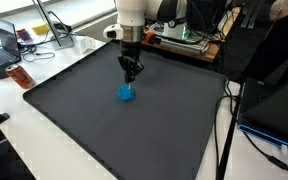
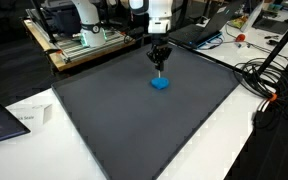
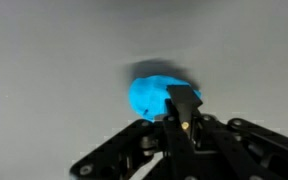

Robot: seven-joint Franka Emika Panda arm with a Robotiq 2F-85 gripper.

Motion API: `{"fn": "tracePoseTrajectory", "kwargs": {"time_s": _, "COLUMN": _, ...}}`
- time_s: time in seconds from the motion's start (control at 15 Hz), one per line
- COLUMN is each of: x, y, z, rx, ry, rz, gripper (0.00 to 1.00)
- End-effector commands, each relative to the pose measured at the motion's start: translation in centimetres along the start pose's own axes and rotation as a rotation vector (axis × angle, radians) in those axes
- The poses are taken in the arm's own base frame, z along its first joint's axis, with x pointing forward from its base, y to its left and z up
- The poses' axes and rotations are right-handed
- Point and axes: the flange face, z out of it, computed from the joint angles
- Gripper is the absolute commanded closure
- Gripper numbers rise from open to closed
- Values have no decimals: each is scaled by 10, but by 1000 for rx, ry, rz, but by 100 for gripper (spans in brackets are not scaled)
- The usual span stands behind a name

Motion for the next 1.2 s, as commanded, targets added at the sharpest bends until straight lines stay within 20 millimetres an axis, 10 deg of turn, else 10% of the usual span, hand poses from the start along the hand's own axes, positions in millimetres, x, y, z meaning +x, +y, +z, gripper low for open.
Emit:
{"fn": "tracePoseTrajectory", "kwargs": {"time_s": 0.0, "x": -10, "y": -6, "z": -9, "rx": -28, "ry": -40, "rz": 12, "gripper": 97}}
{"fn": "tracePoseTrajectory", "kwargs": {"time_s": 1.13, "x": 0, "y": -23, "z": -93, "rx": -104, "ry": -120, "rz": 5, "gripper": 97}}
